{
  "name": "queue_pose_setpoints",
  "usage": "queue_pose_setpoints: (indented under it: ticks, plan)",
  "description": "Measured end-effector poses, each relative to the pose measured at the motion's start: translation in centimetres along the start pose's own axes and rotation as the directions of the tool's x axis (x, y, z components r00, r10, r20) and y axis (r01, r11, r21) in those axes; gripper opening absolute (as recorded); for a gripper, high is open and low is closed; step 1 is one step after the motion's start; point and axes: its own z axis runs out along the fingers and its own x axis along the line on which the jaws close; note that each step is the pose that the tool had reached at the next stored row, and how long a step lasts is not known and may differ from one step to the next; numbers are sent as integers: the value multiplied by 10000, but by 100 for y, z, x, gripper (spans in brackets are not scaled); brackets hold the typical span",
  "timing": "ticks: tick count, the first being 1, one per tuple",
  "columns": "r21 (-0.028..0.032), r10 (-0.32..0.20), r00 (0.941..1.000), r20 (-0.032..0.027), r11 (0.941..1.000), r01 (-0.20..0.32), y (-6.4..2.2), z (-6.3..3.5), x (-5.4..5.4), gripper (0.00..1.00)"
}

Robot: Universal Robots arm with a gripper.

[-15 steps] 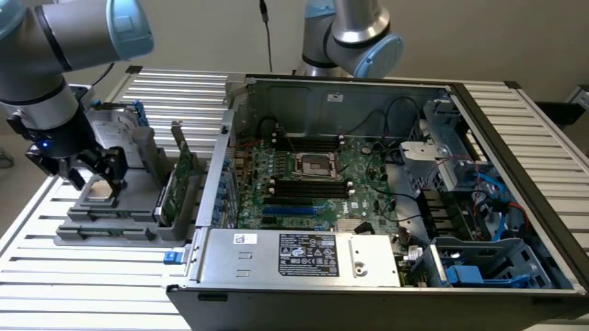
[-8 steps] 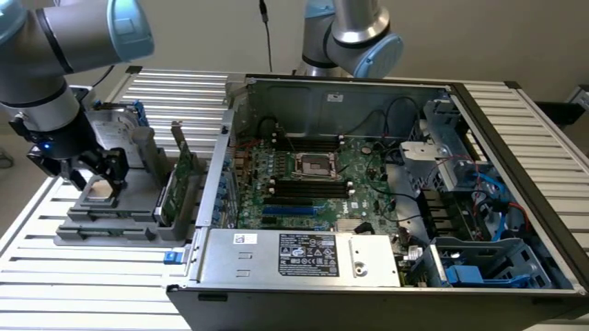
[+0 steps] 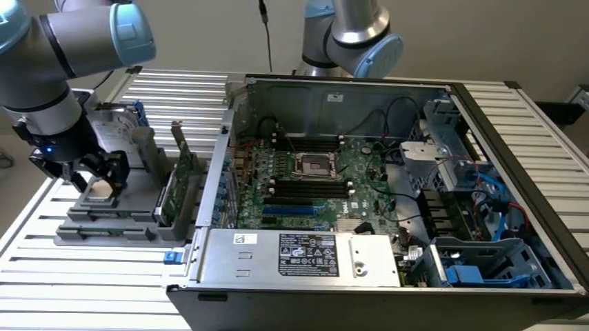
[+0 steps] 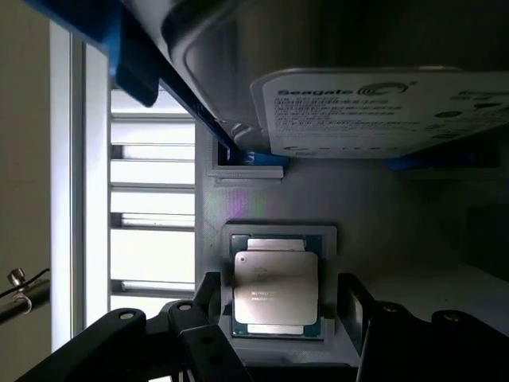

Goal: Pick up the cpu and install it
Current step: 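Pick up the cpu and move it towards the insertion slot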

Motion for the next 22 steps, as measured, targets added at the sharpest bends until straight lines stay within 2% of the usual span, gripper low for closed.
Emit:
queue_pose_setpoints:
  ticks: [7, 15, 22]
  plan:
    - [-38, -1, 10000, -29, 10000, 1, -4, 32, -7, 70]
    - [-83, 15, 10000, -30, 10000, -15, -5, 48, -13, 70]
    - [-123, 261, 9997, -18, 9996, -261, -6, 57, -10, 70]
